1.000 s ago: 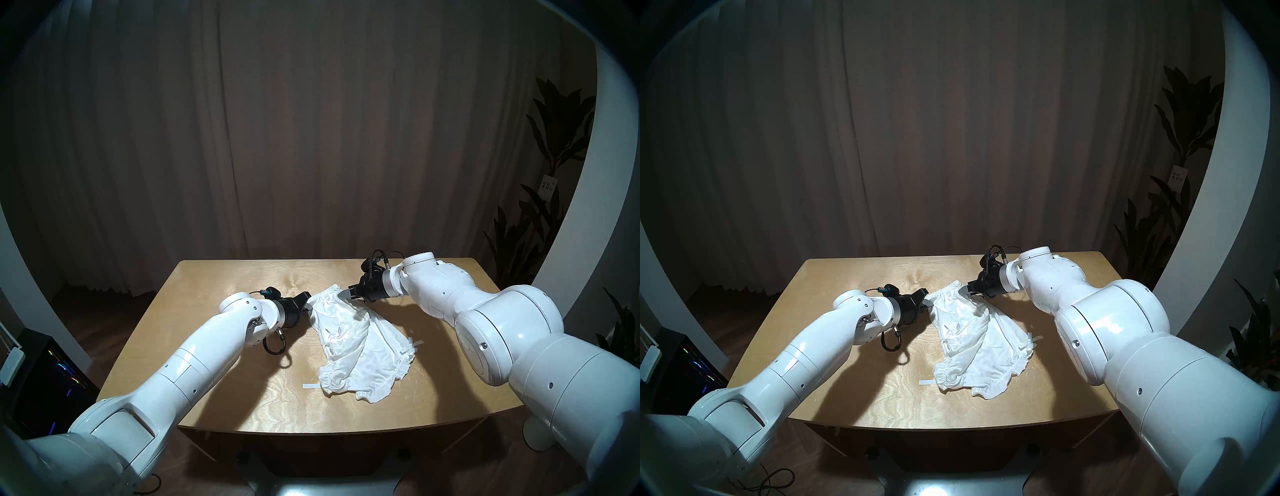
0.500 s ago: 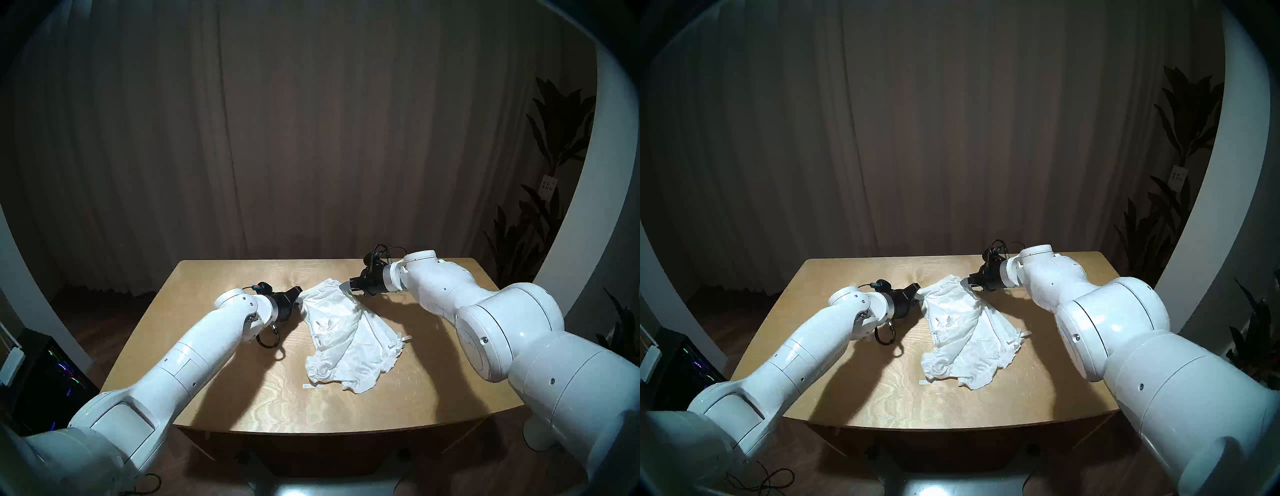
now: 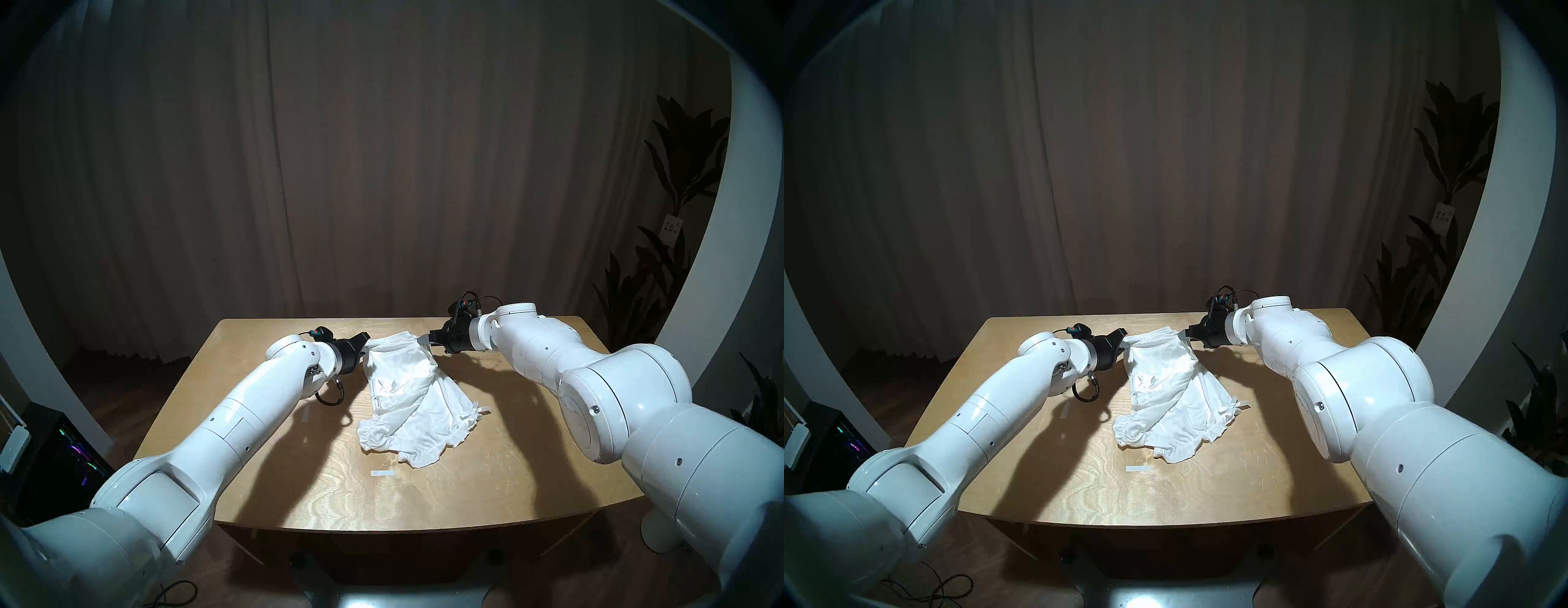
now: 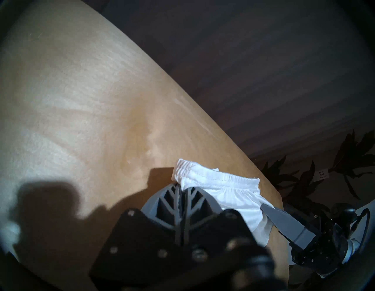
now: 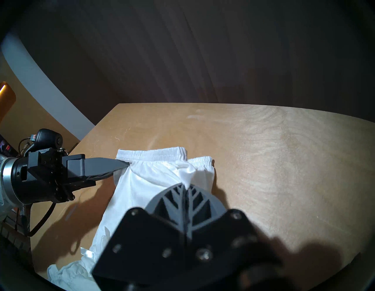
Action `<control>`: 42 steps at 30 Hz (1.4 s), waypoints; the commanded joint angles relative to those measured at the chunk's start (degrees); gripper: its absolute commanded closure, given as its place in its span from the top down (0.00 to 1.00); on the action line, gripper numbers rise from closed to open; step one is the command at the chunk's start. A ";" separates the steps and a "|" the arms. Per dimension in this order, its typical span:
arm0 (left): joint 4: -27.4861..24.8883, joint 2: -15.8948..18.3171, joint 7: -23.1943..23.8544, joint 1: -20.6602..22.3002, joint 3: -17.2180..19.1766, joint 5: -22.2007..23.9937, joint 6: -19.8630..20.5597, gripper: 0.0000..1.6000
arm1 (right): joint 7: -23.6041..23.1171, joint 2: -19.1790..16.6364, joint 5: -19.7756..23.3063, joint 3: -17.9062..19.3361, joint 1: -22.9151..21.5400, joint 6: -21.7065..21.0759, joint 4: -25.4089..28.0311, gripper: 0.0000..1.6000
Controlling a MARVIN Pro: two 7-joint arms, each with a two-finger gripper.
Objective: Fold the pants in half lengthwise, then in half again, and set them down flat
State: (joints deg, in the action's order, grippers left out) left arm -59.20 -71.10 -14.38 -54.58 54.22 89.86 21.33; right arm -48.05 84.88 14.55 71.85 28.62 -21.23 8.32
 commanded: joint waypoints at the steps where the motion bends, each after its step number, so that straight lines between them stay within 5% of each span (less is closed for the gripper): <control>1: 0.52 -1.44 1.37 4.03 -0.25 -1.35 -0.43 0.00 | 0.74 0.30 1.07 1.24 -1.87 0.35 0.43 0.00; 13: 0.51 -0.66 3.52 3.20 0.22 -2.31 -0.44 0.00 | 0.88 -0.18 1.98 3.06 -1.75 0.42 -0.13 0.00; 19: 1.30 -0.92 3.70 2.33 -0.46 -2.96 -0.04 0.00 | 2.33 0.69 -0.30 0.96 -0.58 2.24 -0.03 0.00; 20: 1.61 -1.05 3.84 2.23 -0.60 -3.17 -0.17 0.00 | 2.38 0.88 -0.31 0.87 -0.37 2.39 -0.12 0.27; 21: 1.61 -1.05 3.84 2.23 -0.60 -3.17 -0.17 0.00 | 2.38 0.88 -0.31 0.87 -0.37 2.39 -0.12 0.27; 22: 1.87 -1.16 3.89 2.19 -0.69 -3.28 -0.22 0.00 | 2.51 0.99 -0.36 0.77 -0.25 2.61 -0.17 0.41; 31: 3.36 -1.38 4.17 2.82 -0.46 -3.56 -0.33 0.00 | 4.08 1.45 -0.33 1.41 -0.77 2.35 -0.48 0.33; 32: 3.59 -1.46 4.17 2.91 -0.38 -3.54 -0.35 0.00 | 4.28 1.50 -0.34 1.46 -0.82 2.36 -0.47 0.44; 33: 3.76 -1.51 4.19 2.99 -0.35 -3.58 -0.36 0.00 | 4.61 1.58 -0.26 1.61 -0.85 2.35 -0.48 0.44; 34: 4.13 -1.68 4.23 3.14 -0.28 -3.64 -0.37 0.00 | 5.07 1.70 -0.25 1.83 -0.85 2.38 -0.48 0.73; 35: 4.28 -1.76 4.25 3.21 -0.26 -3.69 -0.37 0.00 | 5.38 1.80 -0.21 1.90 -0.81 2.41 -0.49 0.73; 36: 4.48 -1.87 4.27 3.30 -0.27 -3.76 -0.35 0.00 | 5.74 1.94 -0.26 1.91 -0.73 2.47 -0.50 1.00; 42: 5.59 -2.35 4.35 3.75 -0.23 -4.01 -0.28 0.00 | 7.21 2.58 -0.31 2.19 -0.14 2.87 -0.65 1.00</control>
State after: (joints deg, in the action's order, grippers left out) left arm -53.87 -72.76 -10.64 -53.09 53.54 85.85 21.16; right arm -41.82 86.36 13.88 73.65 29.06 -19.02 7.16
